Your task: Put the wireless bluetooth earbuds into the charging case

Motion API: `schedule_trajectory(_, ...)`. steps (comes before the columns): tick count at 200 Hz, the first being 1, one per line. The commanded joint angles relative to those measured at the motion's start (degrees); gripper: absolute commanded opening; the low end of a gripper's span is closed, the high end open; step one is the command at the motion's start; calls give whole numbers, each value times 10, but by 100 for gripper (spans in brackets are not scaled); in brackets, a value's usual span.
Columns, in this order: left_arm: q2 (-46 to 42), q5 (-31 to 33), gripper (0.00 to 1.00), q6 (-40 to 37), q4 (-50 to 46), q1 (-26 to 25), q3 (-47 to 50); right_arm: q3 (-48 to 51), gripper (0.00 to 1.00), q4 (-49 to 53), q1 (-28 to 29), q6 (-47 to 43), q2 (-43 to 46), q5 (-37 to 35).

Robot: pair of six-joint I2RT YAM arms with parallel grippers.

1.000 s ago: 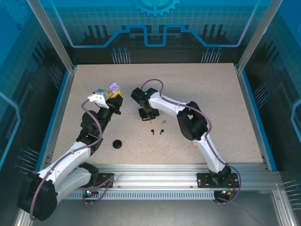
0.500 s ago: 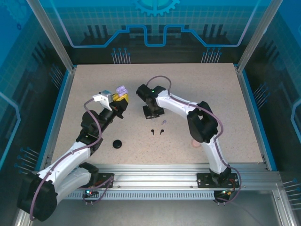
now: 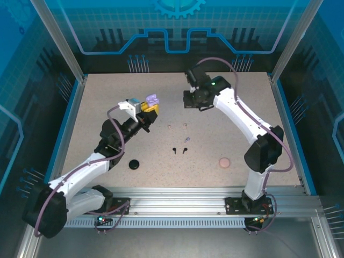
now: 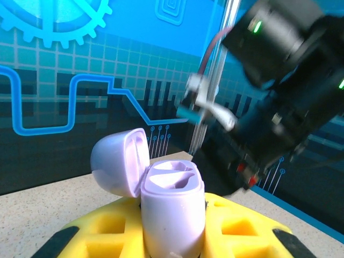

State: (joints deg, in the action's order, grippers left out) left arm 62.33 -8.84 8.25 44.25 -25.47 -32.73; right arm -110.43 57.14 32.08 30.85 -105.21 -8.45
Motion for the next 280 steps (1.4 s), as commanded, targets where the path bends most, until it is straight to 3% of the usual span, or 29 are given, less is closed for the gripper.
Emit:
schedule_trajectory(1, 23, 14, 0, -56, 50, -11, -34, -58, 11, 30, -1, -36, 27, 22)
schedule_trajectory(87, 70, 15, 0, -150, 72, -39, -74, -55, 13, -80, 26, -56, 124, 59)
schedule_trajectory(173, 105, -2, 0, -180, 67, -63, -115, 90, 14, -280, 106, -103, 216, 69)
schedule_trajectory(280, 116, -2, 0, -182, 64, -69, -128, 123, 13, -303, 118, -129, 211, 47)
